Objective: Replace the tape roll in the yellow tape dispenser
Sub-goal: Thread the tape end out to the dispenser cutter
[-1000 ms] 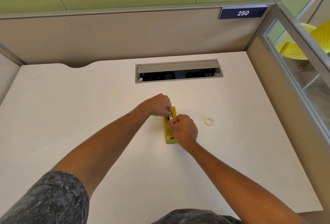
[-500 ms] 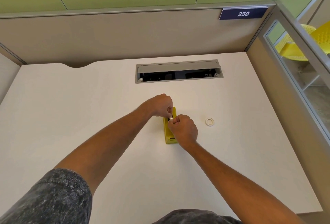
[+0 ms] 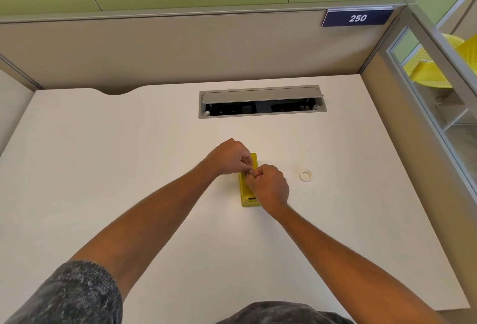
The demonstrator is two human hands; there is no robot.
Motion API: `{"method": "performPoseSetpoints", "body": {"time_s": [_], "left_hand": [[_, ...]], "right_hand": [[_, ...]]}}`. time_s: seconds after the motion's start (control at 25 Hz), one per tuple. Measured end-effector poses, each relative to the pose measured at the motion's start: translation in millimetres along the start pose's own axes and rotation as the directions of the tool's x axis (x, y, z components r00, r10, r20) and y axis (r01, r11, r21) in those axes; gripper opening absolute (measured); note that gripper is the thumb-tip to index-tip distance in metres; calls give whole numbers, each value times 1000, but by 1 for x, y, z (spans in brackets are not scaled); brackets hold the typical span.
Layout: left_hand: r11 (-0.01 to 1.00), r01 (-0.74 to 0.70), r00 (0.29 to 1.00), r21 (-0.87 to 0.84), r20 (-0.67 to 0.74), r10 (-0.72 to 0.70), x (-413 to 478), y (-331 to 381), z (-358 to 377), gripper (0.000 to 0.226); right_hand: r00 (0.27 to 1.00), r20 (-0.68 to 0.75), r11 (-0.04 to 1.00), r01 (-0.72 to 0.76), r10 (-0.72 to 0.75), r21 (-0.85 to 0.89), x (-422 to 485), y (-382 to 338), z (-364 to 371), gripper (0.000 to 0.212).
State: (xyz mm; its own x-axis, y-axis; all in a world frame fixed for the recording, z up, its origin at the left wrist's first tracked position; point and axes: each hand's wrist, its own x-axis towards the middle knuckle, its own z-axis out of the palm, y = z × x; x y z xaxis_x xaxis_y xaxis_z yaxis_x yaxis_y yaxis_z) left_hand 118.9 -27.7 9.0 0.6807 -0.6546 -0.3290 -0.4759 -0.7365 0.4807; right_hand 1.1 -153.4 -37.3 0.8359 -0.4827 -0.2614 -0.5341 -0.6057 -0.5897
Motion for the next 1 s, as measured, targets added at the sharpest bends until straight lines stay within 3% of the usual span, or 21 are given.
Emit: {"method": "performPoseSetpoints", "body": {"time_s": [0.68, 1.0], "left_hand": [[1000, -7, 998, 14, -66, 8, -9, 1, 10, 18], [984, 26, 986, -174, -158, -54, -12, -3, 16, 17]], "right_hand": [[1000, -7, 1000, 10, -10, 10, -2, -2, -3, 31], [1000, 5, 1000, 1, -1, 28, -2, 0, -2, 25]]}}
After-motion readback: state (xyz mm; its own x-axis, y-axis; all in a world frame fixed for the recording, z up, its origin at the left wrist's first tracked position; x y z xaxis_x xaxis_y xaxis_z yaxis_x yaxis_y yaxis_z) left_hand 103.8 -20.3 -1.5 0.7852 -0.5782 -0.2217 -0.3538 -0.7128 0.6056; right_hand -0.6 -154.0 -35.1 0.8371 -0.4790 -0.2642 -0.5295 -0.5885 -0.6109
